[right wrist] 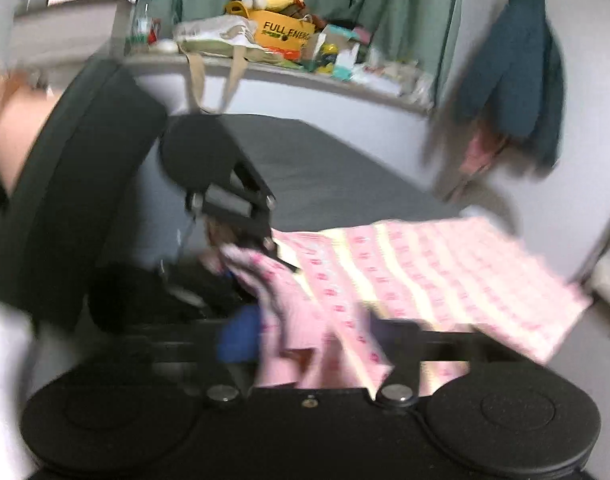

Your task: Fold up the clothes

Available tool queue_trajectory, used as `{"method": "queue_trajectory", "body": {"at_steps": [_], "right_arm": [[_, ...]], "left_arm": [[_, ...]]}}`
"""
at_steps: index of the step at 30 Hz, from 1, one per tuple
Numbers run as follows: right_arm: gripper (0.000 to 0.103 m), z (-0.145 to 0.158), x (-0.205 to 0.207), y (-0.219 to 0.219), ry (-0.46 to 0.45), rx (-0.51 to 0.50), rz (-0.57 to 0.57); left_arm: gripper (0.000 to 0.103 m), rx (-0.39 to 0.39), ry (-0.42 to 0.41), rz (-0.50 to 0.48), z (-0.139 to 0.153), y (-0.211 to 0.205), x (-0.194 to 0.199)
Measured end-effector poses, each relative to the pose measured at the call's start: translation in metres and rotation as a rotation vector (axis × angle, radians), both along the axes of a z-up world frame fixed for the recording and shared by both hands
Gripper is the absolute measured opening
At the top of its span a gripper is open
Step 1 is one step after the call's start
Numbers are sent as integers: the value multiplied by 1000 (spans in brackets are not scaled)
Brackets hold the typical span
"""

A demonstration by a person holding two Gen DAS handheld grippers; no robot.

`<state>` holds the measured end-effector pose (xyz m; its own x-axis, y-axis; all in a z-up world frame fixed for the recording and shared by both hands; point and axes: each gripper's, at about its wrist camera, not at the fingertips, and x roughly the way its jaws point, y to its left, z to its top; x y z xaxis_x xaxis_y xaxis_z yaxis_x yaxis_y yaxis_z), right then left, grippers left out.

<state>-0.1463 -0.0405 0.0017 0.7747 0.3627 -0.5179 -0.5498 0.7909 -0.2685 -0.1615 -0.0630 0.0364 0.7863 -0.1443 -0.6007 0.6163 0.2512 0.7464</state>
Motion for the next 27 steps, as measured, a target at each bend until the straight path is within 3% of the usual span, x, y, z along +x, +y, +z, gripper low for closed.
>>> {"method": "queue_trajectory", "body": {"at_steps": [2, 9, 14, 18, 21, 23, 26, 27], "right_arm": [[94, -3, -16, 7, -67, -79, 14], [98, -56, -44, 52, -214, -571, 48], [91, -54, -19, 44, -213, -608, -96], [50, -52, -6, 26, -211, -633, -165], [46, -41, -7, 18, -205, -570, -152], [44, -32, -9, 12, -207, -523, -142], [22, -22, -12, 4, -223, -482, -113], [19, -20, -13, 2, -226, -480, -105]], "left_arm": [[16, -49, 26, 32, 8, -2, 4], [15, -222, 101, 134, 36, -2, 16], [16, -284, 121, 174, 42, 47, 14], [16, -281, 125, 162, 38, 52, 30], [16, -239, 110, 122, 33, 42, 27], [16, -167, 72, 58, 25, 43, 14], [16, -74, 15, -32, 14, 41, -3], [16, -59, -5, -50, 12, 41, -7]]}}
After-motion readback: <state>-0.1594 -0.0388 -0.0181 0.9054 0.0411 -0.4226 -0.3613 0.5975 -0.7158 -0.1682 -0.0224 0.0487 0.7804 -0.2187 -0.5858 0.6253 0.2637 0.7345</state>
